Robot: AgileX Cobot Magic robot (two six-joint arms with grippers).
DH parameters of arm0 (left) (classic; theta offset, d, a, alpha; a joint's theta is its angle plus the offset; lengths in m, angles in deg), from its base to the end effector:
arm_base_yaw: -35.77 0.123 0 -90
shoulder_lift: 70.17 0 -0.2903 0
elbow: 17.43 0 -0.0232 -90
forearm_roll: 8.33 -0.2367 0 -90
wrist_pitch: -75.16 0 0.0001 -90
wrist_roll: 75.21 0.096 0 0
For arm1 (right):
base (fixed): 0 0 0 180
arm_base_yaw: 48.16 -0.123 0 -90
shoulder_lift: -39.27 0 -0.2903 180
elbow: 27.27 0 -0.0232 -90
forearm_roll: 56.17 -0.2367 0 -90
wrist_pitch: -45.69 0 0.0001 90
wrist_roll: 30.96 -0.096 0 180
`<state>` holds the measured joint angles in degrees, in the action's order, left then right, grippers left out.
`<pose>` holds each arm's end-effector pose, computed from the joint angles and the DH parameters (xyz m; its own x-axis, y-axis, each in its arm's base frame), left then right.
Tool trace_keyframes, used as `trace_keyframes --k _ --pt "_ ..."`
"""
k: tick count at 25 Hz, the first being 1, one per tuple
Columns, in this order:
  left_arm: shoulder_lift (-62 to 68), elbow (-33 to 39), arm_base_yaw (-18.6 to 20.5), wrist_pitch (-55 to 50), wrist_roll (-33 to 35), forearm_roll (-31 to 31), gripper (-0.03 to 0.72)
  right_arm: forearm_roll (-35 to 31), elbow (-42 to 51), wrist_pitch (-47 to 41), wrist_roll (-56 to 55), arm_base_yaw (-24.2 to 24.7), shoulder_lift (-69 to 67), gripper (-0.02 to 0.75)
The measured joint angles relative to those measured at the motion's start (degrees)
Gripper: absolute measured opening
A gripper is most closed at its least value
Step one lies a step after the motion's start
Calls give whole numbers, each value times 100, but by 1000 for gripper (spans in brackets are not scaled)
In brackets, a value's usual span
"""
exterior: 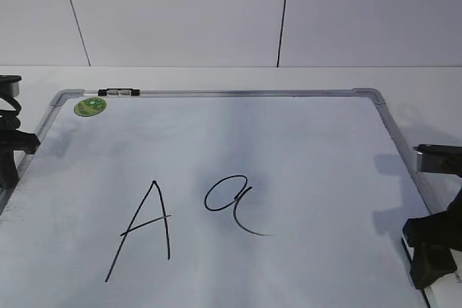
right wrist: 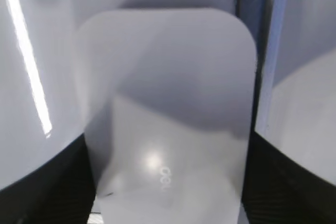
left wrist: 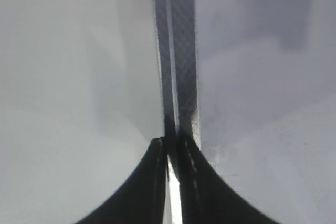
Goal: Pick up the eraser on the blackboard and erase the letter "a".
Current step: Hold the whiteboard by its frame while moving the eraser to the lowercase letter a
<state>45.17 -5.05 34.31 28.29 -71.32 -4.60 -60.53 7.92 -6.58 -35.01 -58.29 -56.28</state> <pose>0.3345 -0.0131 0.1634 -0.9942 0.0487 -0.0964 0.0532 0.9976 -0.0450 0.2132 0.0440 0.1793 -0.9966 -0.0594 0.0578 -0.0563 0.9970 0.0537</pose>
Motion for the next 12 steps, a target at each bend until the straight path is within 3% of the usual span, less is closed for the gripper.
trace_keyframes --k 4,12 --pt "0 0 0 0 0 0 31 -1 -86 -152 -12 0 -24 549" --pt "0 0 0 0 0 0 32 11 -592 -825 -23 0 -47 541"
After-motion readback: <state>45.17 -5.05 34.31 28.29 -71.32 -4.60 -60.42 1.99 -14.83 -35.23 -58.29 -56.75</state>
